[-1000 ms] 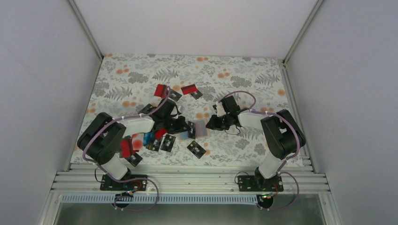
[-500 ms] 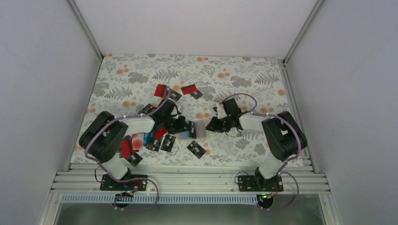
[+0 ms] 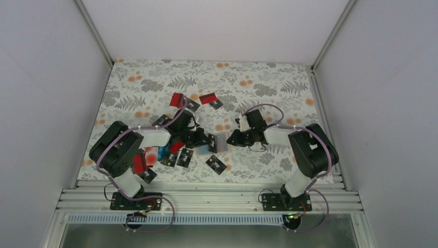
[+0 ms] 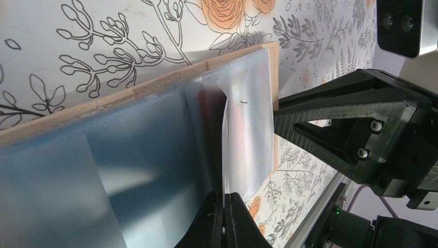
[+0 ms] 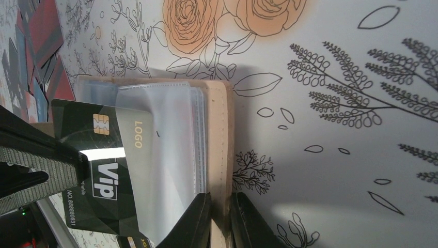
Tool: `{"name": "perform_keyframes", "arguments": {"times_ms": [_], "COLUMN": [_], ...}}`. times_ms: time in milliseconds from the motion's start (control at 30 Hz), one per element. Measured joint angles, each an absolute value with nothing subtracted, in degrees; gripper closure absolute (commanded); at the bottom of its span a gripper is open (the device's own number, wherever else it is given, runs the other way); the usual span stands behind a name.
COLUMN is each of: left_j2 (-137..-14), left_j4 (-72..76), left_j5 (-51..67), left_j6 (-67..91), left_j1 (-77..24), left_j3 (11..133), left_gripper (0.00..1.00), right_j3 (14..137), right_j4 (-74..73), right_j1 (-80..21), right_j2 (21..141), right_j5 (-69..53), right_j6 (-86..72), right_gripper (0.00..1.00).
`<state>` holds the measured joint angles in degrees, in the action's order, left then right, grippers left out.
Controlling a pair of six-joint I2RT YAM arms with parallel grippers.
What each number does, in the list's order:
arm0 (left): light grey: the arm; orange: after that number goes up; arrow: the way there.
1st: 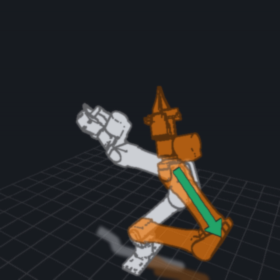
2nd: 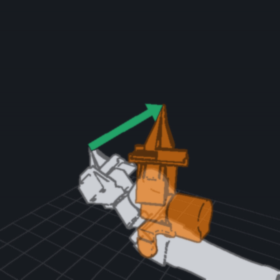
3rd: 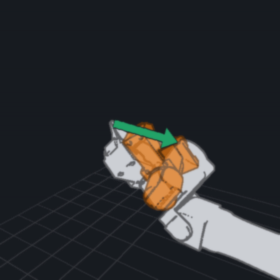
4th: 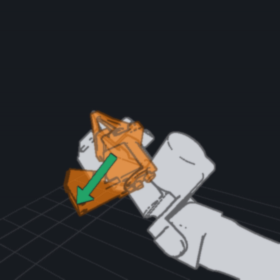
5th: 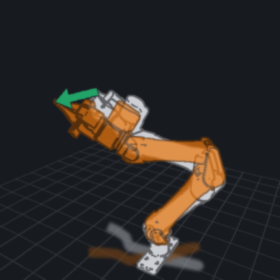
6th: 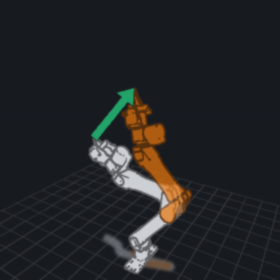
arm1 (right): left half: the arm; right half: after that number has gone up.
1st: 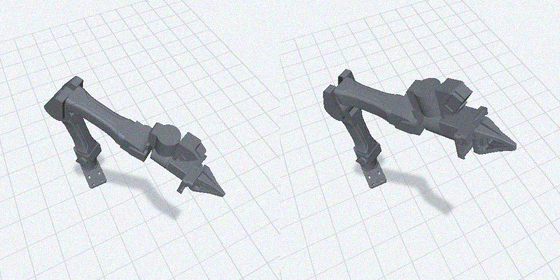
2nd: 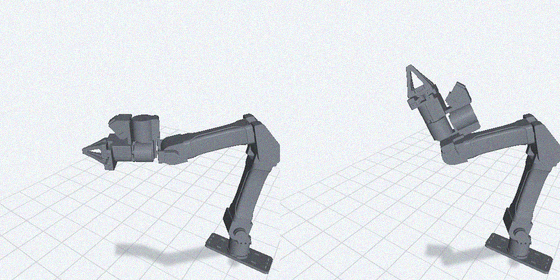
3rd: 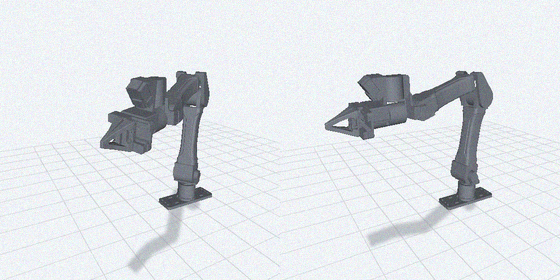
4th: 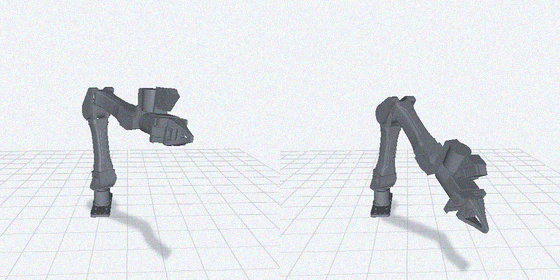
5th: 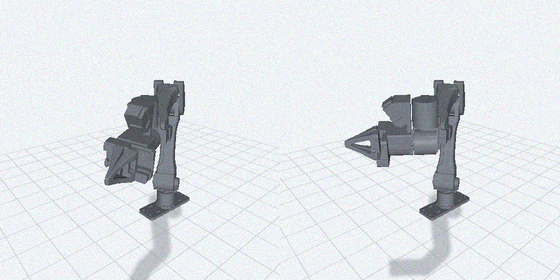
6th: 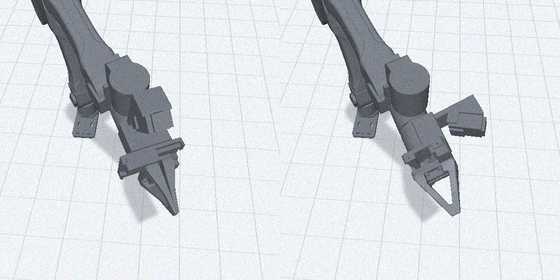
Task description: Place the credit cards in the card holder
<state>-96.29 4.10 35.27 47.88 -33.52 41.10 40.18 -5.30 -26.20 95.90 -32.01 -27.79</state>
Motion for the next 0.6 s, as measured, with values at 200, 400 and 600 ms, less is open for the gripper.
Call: {"name": "perform_keyframes", "arguments": {"times_ms": [200,400,600], "left_j2": [-97.2,-97.9,-98.0], "left_j4": [5.6,6.7,6.8], "left_j5": [36.3,37.8,38.5], "left_j6": [49.1,49.4,49.3], "left_j1": [-33.5,-32.1,-30.9], "left_j3": [41.0,41.0,41.0], "left_gripper": [0.98,0.98,0.98], "right_j3": [38.8,37.3,36.6], "right_j4": [-3.7,-2.1,-1.8], "right_j1": [-26.1,-26.2,-26.5], "right_j2": [95.5,95.1,94.8], "right_j5": [-32.2,-33.3,-34.5], "right_j6": [-28.3,-28.8,-29.1], "right_gripper": [0.89,0.89,0.89]}}
